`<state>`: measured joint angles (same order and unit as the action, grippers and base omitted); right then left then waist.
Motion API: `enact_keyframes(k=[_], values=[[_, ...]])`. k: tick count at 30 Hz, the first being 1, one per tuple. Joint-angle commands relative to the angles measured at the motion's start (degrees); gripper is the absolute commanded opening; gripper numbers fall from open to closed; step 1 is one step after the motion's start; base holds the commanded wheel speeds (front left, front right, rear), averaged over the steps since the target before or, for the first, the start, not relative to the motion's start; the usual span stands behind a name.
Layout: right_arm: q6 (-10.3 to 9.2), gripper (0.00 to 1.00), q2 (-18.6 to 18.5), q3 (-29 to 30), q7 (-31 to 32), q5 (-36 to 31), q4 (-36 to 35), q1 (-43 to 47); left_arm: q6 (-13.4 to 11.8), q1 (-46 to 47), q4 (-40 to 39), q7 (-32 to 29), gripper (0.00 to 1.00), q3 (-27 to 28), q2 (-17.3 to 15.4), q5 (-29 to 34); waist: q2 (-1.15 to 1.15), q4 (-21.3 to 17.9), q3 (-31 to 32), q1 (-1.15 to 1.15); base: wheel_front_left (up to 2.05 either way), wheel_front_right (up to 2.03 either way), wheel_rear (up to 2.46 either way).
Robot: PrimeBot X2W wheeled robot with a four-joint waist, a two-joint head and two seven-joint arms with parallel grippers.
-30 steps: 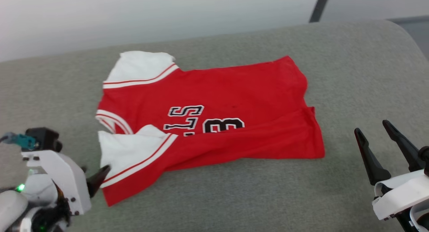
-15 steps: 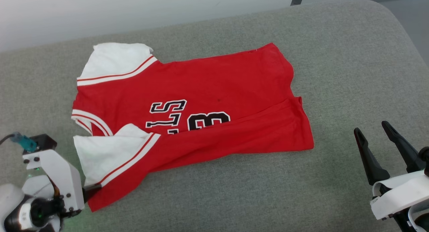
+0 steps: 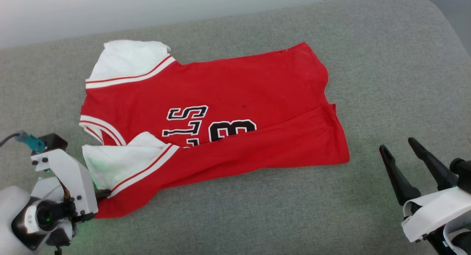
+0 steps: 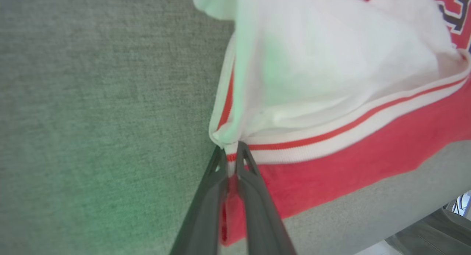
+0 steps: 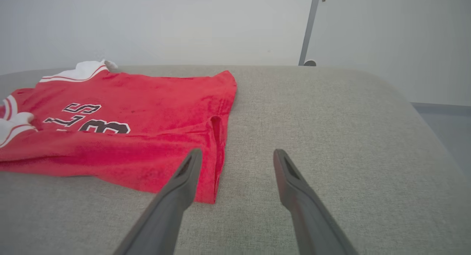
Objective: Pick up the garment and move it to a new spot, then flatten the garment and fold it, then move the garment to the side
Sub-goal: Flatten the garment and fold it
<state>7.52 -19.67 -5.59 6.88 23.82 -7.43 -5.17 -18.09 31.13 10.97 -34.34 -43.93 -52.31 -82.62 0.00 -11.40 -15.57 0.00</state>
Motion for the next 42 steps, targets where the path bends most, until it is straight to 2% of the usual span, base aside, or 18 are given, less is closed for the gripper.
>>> enact_keyframes(k=[1,13,21,31,32,33,36,42], values=[[-0.06,1.00,-0.5,-0.1,0.8,0.7,0.2,-0.3,0.2,-0.2,0.9,0.2,0.00,-0.7,1.6,0.5,0.00,0.3,-0.3,0.00,0.00,0.00,0.00],[-0.06,1.00,-3.8,-3.9,15.9,7.9,4.2,-5.1,0.7,3.1,0.3,0.0,0.00,-1.3,3.4,2.5,0.00,2.7,-2.1,0.00,0.00,0.00,0.00],[-0.06,1.00,-5.2,-5.7,23.7,9.2,8.8,-10.1,1.7,5.4,1.2,-0.2,0.00,-2.3,5.9,3.6,0.00,5.4,-2.7,0.00,0.00,0.00,0.00],[-0.05,1.00,-3.1,-8.9,33.4,11.1,17.8,-16.2,3.9,9.0,4.6,-0.5,0.00,-2.9,8.7,5.0,0.00,7.8,-3.5,0.00,0.00,0.00,0.00],[-0.03,0.31,-3.2,-9.8,34.1,11.3,18.8,-16.7,4.3,9.2,4.9,-0.5,0.00,-3.0,9.0,5.0,0.00,8.1,-3.5,0.00,0.00,0.00,0.00],[-0.02,0.00,-3.1,-10.7,34.7,11.9,19.5,-17.1,4.5,9.3,5.2,-0.5,0.00,-3.0,9.2,5.1,0.00,8.2,-3.5,0.00,0.00,0.00,0.00],[-0.02,0.00,-3.7,-12.3,35.8,13.2,21.1,-17.8,5.2,9.5,6.5,-0.2,0.00,-3.0,9.6,5.0,0.00,8.7,-3.3,0.00,0.00,0.00,0.00],[-0.06,0.00,-6.1,-11.2,35.5,14.6,21.8,-18.3,6.5,9.6,8.2,0.3,0.00,-2.3,9.1,4.5,0.00,9.3,-2.2,0.00,0.00,0.00,0.00]])
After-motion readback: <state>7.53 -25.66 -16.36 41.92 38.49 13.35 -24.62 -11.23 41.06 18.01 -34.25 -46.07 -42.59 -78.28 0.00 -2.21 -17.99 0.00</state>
